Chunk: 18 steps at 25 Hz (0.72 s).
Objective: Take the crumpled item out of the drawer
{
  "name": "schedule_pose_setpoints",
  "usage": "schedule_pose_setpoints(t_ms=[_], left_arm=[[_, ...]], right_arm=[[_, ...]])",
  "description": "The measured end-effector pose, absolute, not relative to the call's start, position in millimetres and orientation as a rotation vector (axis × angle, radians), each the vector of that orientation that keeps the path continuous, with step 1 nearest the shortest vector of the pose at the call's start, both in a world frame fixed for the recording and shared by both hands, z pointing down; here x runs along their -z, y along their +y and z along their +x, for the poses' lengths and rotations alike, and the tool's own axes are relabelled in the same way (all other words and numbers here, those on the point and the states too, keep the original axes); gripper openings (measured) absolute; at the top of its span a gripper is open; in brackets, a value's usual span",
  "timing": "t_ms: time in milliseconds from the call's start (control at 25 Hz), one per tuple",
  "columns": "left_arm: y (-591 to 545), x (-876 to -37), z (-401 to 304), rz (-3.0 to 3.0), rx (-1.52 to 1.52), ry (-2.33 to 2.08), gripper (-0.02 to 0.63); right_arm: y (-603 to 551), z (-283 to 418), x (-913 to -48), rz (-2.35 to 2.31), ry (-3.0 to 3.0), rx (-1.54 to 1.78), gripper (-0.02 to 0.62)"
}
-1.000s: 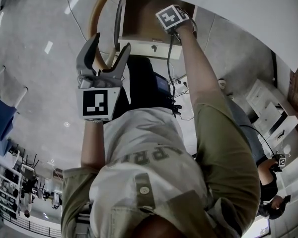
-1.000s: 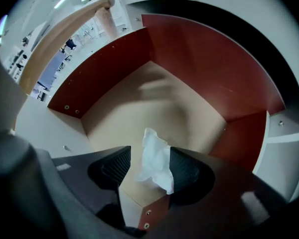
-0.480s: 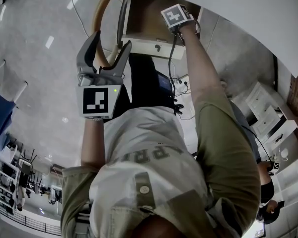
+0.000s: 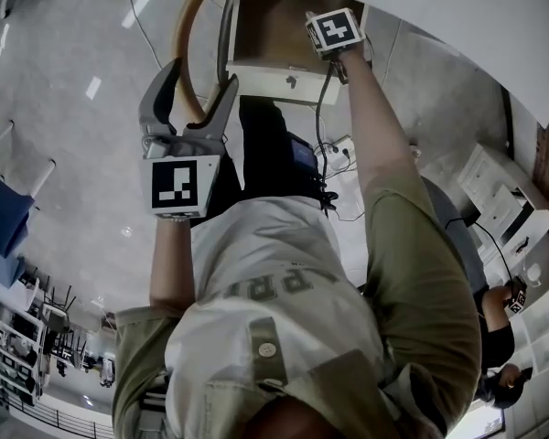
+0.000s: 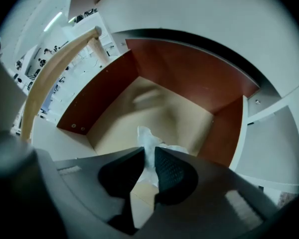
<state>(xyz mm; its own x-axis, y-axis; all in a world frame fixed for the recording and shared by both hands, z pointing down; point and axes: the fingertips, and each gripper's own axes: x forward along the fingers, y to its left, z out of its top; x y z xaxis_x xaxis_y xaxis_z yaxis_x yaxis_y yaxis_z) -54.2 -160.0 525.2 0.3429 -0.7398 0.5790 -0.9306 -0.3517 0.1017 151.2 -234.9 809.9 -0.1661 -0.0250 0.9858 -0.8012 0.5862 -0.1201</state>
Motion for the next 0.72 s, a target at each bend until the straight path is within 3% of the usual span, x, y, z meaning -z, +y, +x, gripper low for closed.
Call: schedule_pose_setpoints(t_ms=[720], left_arm=[[-126.3,-455.5,-82.6,2.389,-0.544,-1.367,0.331]], right_arm=[[-203.7,165.2,-657.3,1.216,-1.774,-0.841,0.065]])
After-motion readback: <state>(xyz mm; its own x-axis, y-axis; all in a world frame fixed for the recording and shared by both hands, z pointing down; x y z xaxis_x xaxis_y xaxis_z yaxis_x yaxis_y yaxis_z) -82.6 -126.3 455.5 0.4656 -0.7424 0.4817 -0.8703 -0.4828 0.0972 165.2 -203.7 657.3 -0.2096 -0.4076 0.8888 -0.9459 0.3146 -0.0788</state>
